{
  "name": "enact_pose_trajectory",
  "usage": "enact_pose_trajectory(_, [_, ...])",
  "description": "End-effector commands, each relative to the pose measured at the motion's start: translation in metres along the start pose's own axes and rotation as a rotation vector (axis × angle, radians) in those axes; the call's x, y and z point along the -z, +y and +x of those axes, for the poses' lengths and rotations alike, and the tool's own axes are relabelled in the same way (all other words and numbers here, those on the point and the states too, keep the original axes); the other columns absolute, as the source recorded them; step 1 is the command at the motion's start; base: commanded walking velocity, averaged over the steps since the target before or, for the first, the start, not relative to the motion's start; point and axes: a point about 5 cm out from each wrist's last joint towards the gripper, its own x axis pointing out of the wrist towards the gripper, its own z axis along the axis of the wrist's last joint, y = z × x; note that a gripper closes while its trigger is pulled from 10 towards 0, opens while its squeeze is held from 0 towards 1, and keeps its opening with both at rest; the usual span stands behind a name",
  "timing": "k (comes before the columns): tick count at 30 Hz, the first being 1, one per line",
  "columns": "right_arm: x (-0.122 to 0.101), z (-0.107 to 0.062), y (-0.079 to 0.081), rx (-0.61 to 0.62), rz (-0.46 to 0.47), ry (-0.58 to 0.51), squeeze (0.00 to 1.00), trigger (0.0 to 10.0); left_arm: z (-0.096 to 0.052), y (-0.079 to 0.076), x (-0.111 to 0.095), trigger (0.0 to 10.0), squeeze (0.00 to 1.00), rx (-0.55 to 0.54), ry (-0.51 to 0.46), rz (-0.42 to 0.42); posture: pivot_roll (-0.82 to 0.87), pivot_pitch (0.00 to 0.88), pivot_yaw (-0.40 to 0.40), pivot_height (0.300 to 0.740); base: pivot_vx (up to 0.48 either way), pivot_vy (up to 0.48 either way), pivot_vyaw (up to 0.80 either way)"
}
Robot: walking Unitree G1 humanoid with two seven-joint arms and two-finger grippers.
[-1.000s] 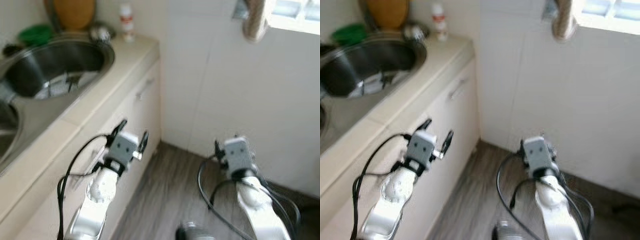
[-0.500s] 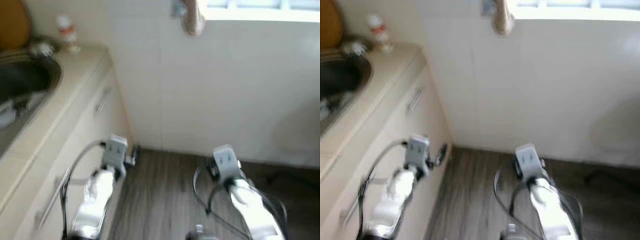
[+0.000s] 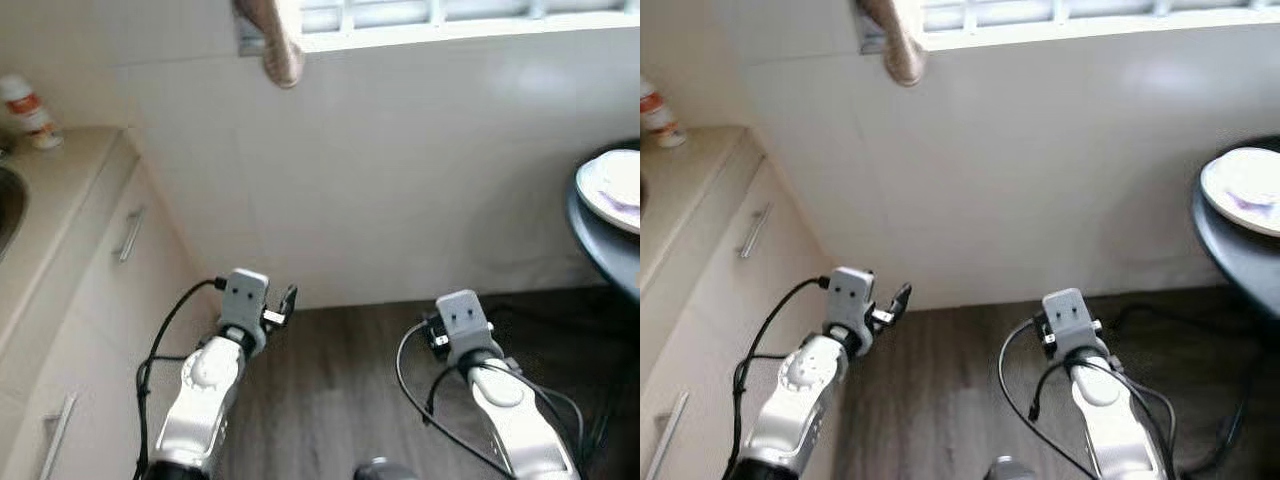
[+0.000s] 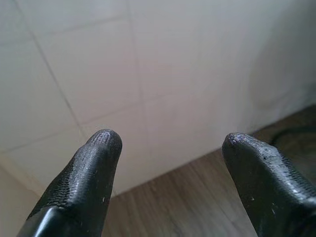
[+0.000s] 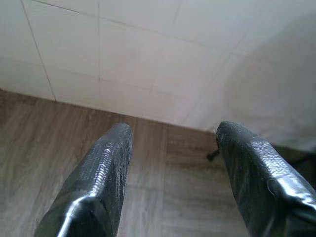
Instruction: Kitchen organization
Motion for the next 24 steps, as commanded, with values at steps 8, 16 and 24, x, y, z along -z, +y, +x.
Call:
enact_pose_trajectory(8, [0.0007, 0.0017, 0.0005, -0.014, 0.022, 0.019, 0.00, 10.0, 0.0018, 0.0006, -0.0003, 10.0, 0.00, 0.002, 0.010, -0.016, -0.12, 0.081, 0.049, 0.740, 0.000, 0.000, -0.77])
enact_pose_trajectory(16, [0.0000, 0.0029, 0.0010, -0.019, 0.026, 0.018, 0.00, 10.0, 0.0020, 0.0018, -0.0006, 10.0, 0.00, 0.000, 0.008, -0.019, -0.12, 0.086, 0.050, 0.740, 0.000, 0.000, -0.78])
enact_pose_trajectory(24, [-0.0026, 0.0030, 0.0014, -0.026, 0.027, -0.001, 0.00, 10.0, 0.0018, 0.0024, -0.0008, 10.0, 0.00, -0.002, 0.005, -0.023, -0.12, 0.089, 0.050, 0.740, 0.000, 0.000, -0.27])
